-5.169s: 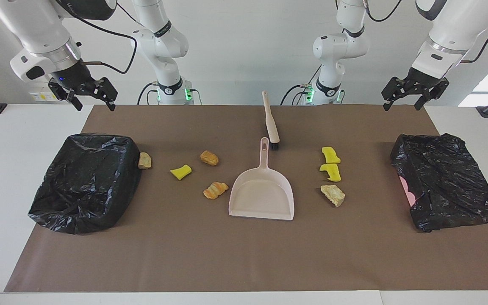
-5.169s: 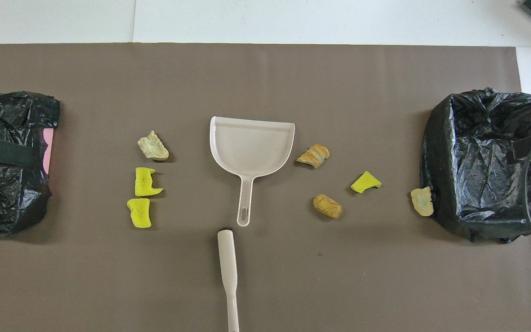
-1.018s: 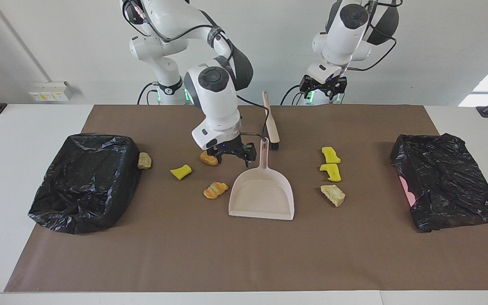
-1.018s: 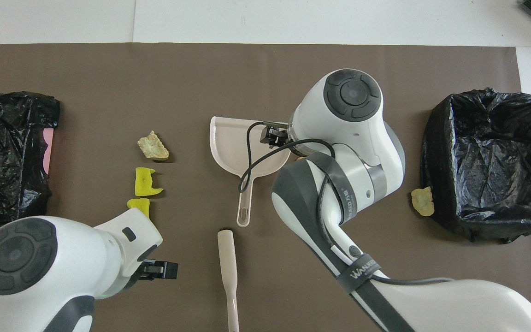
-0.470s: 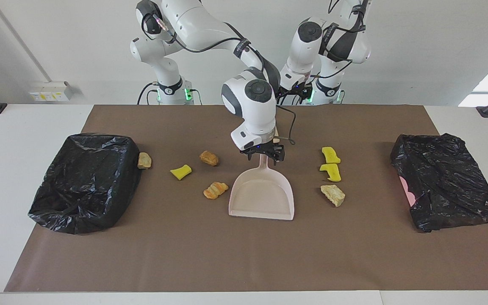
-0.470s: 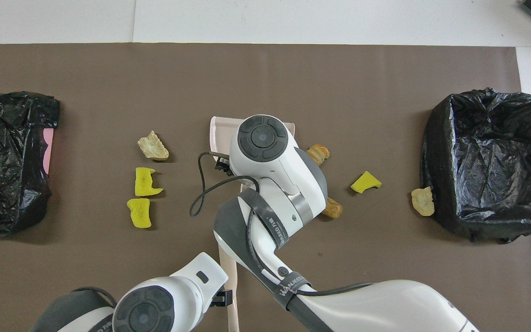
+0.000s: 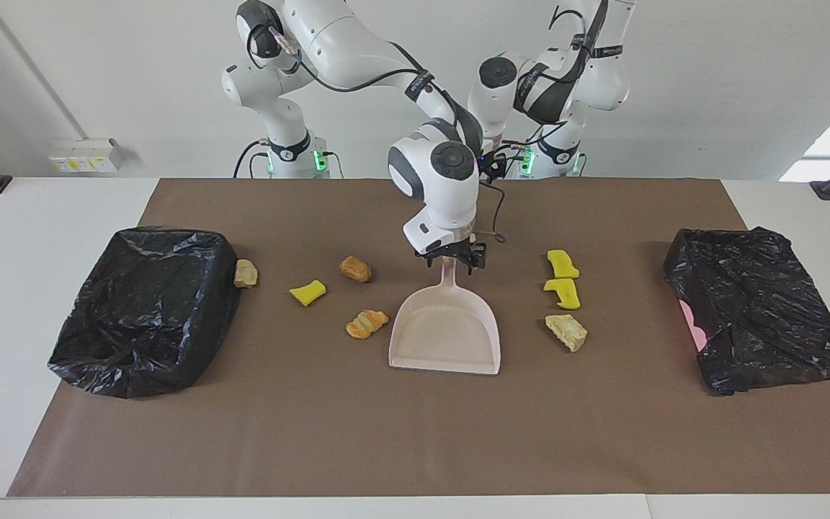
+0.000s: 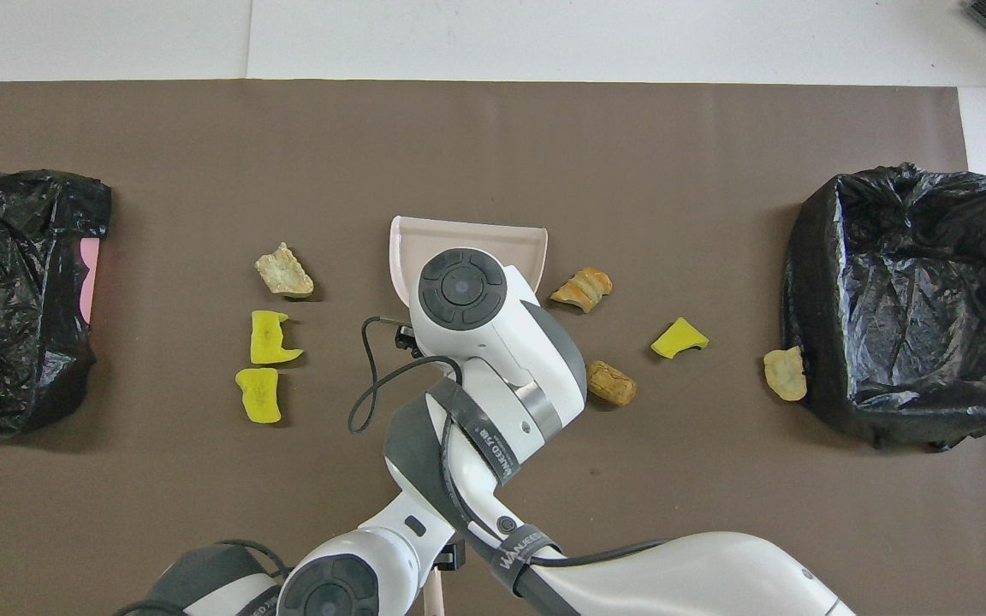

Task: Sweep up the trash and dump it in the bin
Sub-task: 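Grasp the dustpan handle with the right gripper and drag it closer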

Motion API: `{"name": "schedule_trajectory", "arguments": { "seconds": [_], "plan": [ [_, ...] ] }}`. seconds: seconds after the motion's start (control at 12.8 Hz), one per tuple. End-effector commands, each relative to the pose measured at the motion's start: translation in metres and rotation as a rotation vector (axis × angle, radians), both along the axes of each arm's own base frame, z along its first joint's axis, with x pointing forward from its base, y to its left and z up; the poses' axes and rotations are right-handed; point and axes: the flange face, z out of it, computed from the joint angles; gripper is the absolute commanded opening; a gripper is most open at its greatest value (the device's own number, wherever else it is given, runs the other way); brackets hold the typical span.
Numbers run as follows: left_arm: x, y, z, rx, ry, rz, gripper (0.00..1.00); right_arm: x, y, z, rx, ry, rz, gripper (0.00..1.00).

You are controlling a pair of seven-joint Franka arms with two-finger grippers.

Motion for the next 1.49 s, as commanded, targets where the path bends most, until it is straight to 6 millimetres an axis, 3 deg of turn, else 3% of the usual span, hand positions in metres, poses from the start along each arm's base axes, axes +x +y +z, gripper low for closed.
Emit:
{"name": "schedule_trajectory", "arguments": {
  "seconds": [0.0,0.08,0.23,0.39,0.47,0.55,0.7,1.02,1.41],
  "plan": [
    [-0.014,-0.015,-0.02,-0.006,0.01,0.008,1.0,-0.023,-0.013,0.001,-0.003,0.023,0.09,0.33],
    [-0.016,-0.012,-0.023,0.002,0.016,0.006,1.0,-0.03,-0.009,0.002,-0.004,0.032,0.178,0.0],
    [-0.019,-0.011,-0.023,0.015,0.028,0.001,1.0,-0.035,-0.007,0.005,-0.03,0.058,0.215,0.0],
    [-0.03,-0.011,-0.023,0.051,0.064,-0.031,0.81,-0.036,-0.006,0.005,-0.032,0.06,0.219,0.0],
    [-0.033,-0.009,-0.024,0.067,0.081,-0.042,0.69,-0.035,-0.007,0.006,-0.031,0.059,0.217,0.0],
    [-0.035,-0.009,-0.023,0.073,0.088,-0.05,0.5,-0.033,-0.008,0.007,-0.031,0.057,0.217,0.0],
    [-0.038,-0.009,-0.022,0.075,0.127,-0.04,0.0,-0.028,-0.01,0.016,-0.027,0.053,0.213,0.0],
    [-0.037,-0.01,-0.022,0.063,0.15,-0.049,0.0,-0.005,-0.037,0.043,0.01,0.018,0.3,0.0],
    [-0.033,-0.01,-0.015,0.082,0.181,-0.049,0.0,0.017,-0.095,0.087,0.051,-0.003,0.534,0.0]
  ]
}}
